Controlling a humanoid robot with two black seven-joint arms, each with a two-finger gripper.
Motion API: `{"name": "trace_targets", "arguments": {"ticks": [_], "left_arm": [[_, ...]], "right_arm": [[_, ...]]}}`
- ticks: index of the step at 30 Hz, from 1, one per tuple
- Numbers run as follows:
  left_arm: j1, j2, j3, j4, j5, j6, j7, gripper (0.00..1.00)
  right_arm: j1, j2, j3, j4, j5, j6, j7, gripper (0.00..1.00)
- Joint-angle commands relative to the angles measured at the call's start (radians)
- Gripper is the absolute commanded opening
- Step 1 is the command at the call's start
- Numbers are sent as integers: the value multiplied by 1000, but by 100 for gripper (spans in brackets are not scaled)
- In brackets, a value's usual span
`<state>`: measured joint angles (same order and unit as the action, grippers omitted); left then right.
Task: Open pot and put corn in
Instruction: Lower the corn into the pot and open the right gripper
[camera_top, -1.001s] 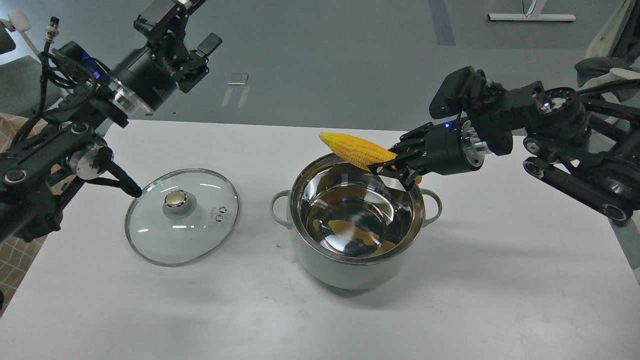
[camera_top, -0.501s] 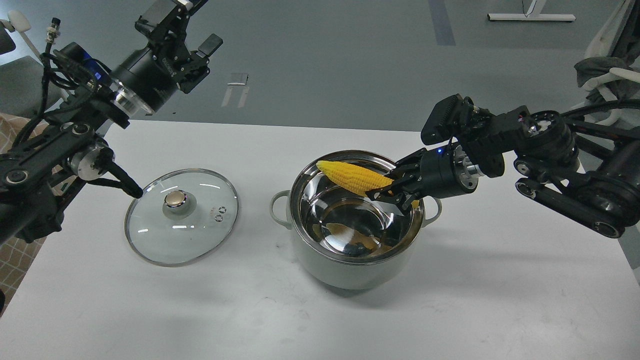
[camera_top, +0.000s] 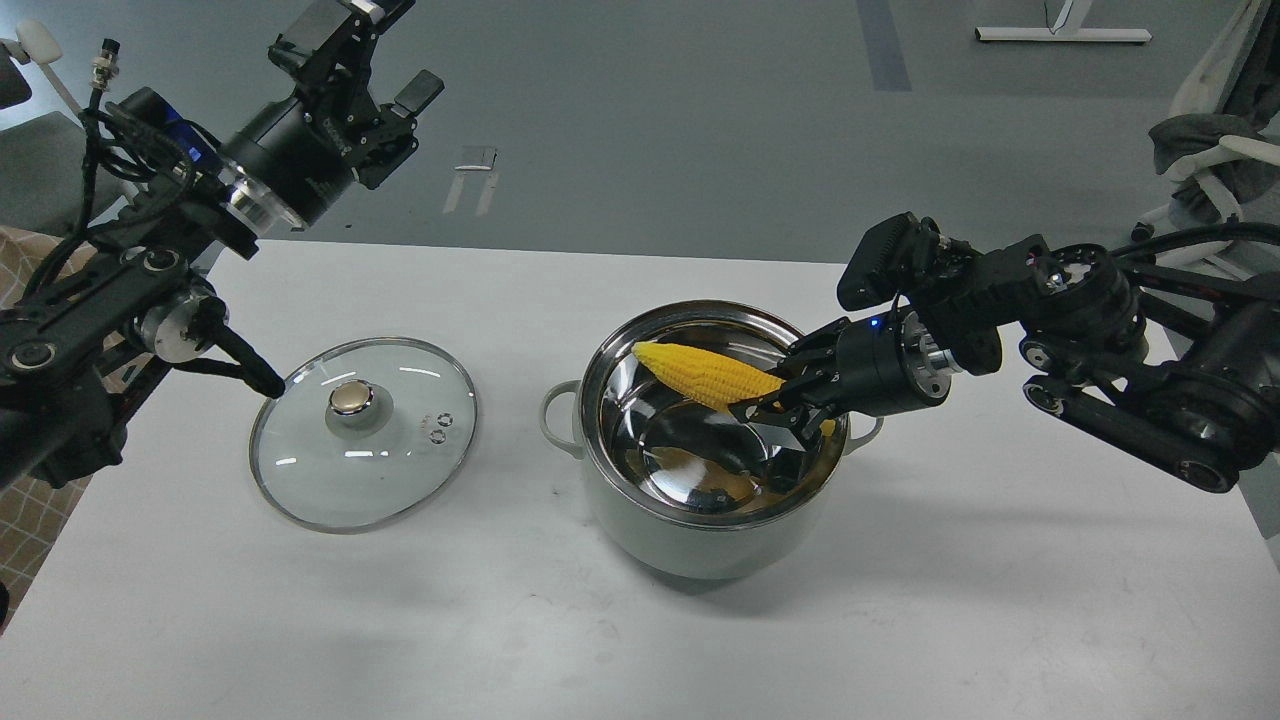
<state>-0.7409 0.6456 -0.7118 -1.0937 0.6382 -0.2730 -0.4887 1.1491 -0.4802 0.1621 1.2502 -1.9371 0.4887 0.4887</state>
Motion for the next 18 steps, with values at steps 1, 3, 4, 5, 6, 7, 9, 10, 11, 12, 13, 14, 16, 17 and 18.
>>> {"name": "trace_targets", "arguments": {"ticks": [1, 3, 4, 5, 6, 7, 9, 10, 11, 12, 13, 14, 16, 17, 18], "left_arm": [[0, 0, 0, 0, 0, 0, 0, 95], [0, 0, 0, 0, 0, 0, 0, 95], [0, 0, 0, 0, 0, 0, 0, 95], [0, 0, 0, 0, 0, 0, 0, 95], [0, 2, 0, 0, 0, 0, 0, 95], [0, 0, 0, 0, 0, 0, 0, 95], [0, 2, -2, 0, 0, 0, 0, 95], [1, 0, -5, 0, 0, 0, 0, 95], [2, 2, -6, 0, 0, -2, 0, 95], [2, 2, -6, 0, 0, -2, 0, 95], [2, 0, -6, 0, 0, -2, 0, 95], [2, 2, -6, 0, 0, -2, 0, 95], [2, 2, -6, 0, 0, -2, 0, 95], [2, 0, -6, 0, 0, -2, 0, 95], [2, 0, -6, 0, 0, -2, 0, 95]], "right_arm": [[0, 0, 1, 0, 1, 0, 0, 44], [0, 0, 1, 2, 0, 0, 0, 50], [0, 0, 1, 2, 1, 0, 0, 51], [0, 0, 1, 2, 0, 0, 0, 51], [0, 0, 1, 2, 1, 0, 0, 54], [0, 0, 1, 2, 0, 0, 0, 55], [0, 0, 1, 2, 1, 0, 0, 61], [0, 0, 1, 2, 0, 0, 0, 63], [0, 0, 1, 2, 1, 0, 0, 66], [0, 0, 1, 2, 1, 0, 0, 67], [0, 0, 1, 2, 1, 0, 0, 68], [0, 0, 1, 2, 1, 0, 0, 69], [0, 0, 1, 2, 1, 0, 0, 70], [0, 0, 1, 2, 1, 0, 0, 75], [0, 0, 1, 2, 1, 0, 0, 78]]}}
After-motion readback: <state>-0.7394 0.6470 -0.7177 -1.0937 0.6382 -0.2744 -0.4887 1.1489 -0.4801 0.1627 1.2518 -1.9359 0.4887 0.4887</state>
